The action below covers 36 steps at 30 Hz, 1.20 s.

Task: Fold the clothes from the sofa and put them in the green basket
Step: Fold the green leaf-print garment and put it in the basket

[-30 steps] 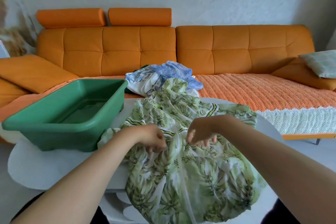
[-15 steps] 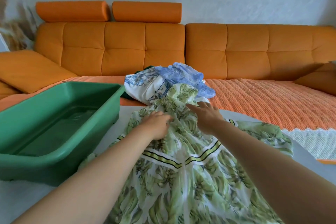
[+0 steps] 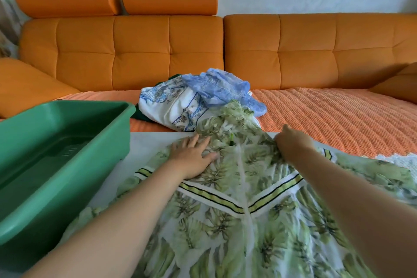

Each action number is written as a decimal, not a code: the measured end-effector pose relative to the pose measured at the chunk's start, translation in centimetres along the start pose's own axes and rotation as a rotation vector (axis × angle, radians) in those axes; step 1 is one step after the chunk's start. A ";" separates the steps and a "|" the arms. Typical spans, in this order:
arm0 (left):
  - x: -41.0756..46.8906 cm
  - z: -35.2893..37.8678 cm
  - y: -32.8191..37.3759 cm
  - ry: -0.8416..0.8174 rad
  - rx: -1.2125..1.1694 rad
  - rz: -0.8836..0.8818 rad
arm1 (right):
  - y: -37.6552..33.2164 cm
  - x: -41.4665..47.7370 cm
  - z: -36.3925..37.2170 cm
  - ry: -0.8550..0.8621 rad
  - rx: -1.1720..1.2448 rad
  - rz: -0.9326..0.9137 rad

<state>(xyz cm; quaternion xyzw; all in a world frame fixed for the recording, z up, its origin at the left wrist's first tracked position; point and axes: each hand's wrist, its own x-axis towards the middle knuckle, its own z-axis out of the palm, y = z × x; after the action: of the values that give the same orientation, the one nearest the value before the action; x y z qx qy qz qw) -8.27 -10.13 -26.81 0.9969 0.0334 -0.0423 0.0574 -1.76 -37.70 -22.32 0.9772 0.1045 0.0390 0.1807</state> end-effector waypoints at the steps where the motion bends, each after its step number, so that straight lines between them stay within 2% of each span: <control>1: 0.0 -0.1 -0.2 -0.040 -0.025 -0.004 | -0.1 -0.1 -0.2 -0.001 -0.032 0.029; 4: -0.3 -0.8 -0.3 -0.036 -0.087 0.028 | -1.5 -0.1 -1.1 0.137 -0.059 0.050; 6: -0.5 -1.3 0.0 0.055 -0.164 0.040 | -3.0 0.1 -1.7 0.305 0.162 -0.038; 8: -0.7 -1.8 0.0 0.141 -0.225 0.033 | -4.7 -0.2 -2.5 0.402 0.392 -0.247; 9: -0.9 -2.0 -0.3 0.149 -0.253 0.013 | -5.6 -0.5 -2.8 0.387 0.411 -0.358; 11: -1.5 -2.3 -1.1 0.111 -0.281 -0.056 | -6.8 -0.8 -2.6 0.262 0.294 -0.491; 12: -2.0 -2.4 -1.6 0.095 -0.269 -0.083 | -6.9 -0.8 -2.2 0.166 0.203 -0.489; 15: -3.7 -3.3 -3.3 0.096 -0.234 -0.133 | -6.8 -0.9 -2.2 -0.053 0.014 -0.322; 18: -5.4 -4.5 -4.6 0.020 -0.177 -0.244 | -7.9 -2.1 -4.1 -0.015 -0.174 -0.254; 20: -6.8 -5.4 -5.2 -0.098 -0.096 -0.334 | -9.8 -3.2 -5.6 0.083 -0.104 -0.281; 22: -8.4 -6.1 -5.6 -0.207 0.008 -0.389 | -12.0 -4.6 -6.8 0.140 0.169 -0.416; 24: -10.0 -6.4 -5.9 -0.266 0.062 -0.416 | -14.3 -6.2 -7.6 0.063 0.415 -0.571; 26: -11.2 -6.2 -6.0 -0.238 0.063 -0.386 | -16.1 -7.5 -7.7 -0.083 0.487 -0.651; 28: -11.7 -6.0 -6.4 -0.106 -0.024 -0.374 | -17.0 -8.3 -6.6 -0.194 0.436 -0.658; 30: -12.2 -6.6 -6.5 0.049 -0.098 -0.347 | -16.9 -8.2 -5.3 -0.178 0.354 -0.623; 32: -12.5 -7.5 -6.4 0.183 0.064 -0.296 | -16.2 -7.9 -4.4 -0.158 0.352 -0.559; 34: -12.7 -8.3 -5.9 0.266 0.367 -0.217 | -15.6 -7.7 -4.1 -0.176 0.369 -0.541; 36: -12.4 -8.7 -5.5 0.162 0.479 -0.243 | -15.3 -7.7 -4.1 -0.183 0.387 -0.582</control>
<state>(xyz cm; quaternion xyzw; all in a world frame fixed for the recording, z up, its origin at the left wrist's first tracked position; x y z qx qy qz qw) -20.31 -4.47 -17.68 0.9709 0.1460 0.0241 -0.1883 -12.65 -23.96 -24.29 0.9221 0.3672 -0.1223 0.0044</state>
